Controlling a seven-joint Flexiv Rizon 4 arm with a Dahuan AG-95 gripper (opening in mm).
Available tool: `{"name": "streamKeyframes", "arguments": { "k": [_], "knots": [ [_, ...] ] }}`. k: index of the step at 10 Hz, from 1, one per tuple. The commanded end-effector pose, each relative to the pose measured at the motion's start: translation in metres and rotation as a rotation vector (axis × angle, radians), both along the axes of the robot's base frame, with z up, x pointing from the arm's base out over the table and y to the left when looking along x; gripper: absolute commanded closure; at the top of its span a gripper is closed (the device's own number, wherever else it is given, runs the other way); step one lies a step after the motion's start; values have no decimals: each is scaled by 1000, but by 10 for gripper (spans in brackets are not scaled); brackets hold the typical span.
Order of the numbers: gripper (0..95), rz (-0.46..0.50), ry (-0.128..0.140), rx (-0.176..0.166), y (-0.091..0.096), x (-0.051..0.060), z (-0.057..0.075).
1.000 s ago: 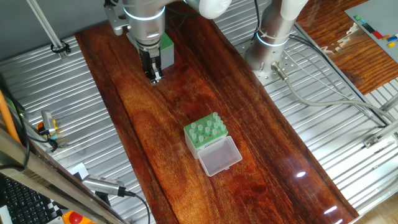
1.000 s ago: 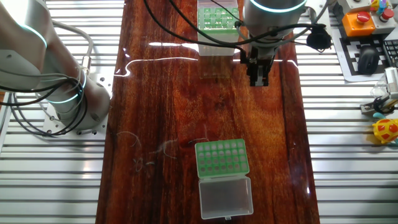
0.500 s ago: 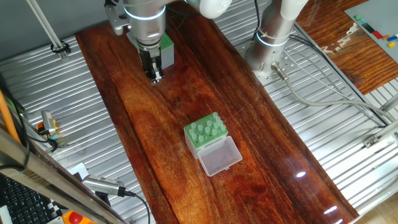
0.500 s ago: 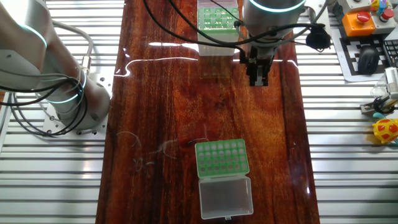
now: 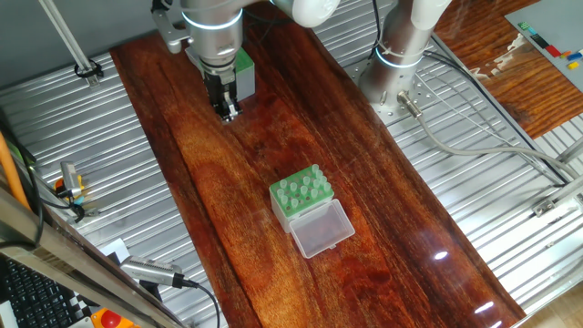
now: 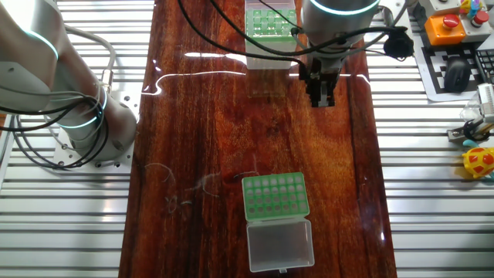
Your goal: Transfer all large pipette tips from one holder to another
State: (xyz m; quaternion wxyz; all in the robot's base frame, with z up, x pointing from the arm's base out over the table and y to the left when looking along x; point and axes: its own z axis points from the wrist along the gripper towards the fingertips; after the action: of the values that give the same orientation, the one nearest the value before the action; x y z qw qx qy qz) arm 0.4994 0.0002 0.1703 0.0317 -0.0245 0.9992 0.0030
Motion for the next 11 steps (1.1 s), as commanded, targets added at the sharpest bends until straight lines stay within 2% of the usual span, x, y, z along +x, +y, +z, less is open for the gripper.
{"name": "streamKeyframes", "arguments": {
  "k": [1,2,3,5,6,8,9,10,11],
  "knots": [
    [950,85,-5,5,-1,-1,0],
    [950,117,-7,24,-1,-1,0],
    [950,165,3,40,-1,-1,0],
    [950,247,16,30,-1,-1,0],
    [950,280,34,35,-1,-1,0],
    [950,304,48,36,-1,-1,0],
    [950,302,49,37,4,1,0],
    [950,261,58,25,30,4,1],
    [950,236,63,16,45,4,4]
  ]
}}
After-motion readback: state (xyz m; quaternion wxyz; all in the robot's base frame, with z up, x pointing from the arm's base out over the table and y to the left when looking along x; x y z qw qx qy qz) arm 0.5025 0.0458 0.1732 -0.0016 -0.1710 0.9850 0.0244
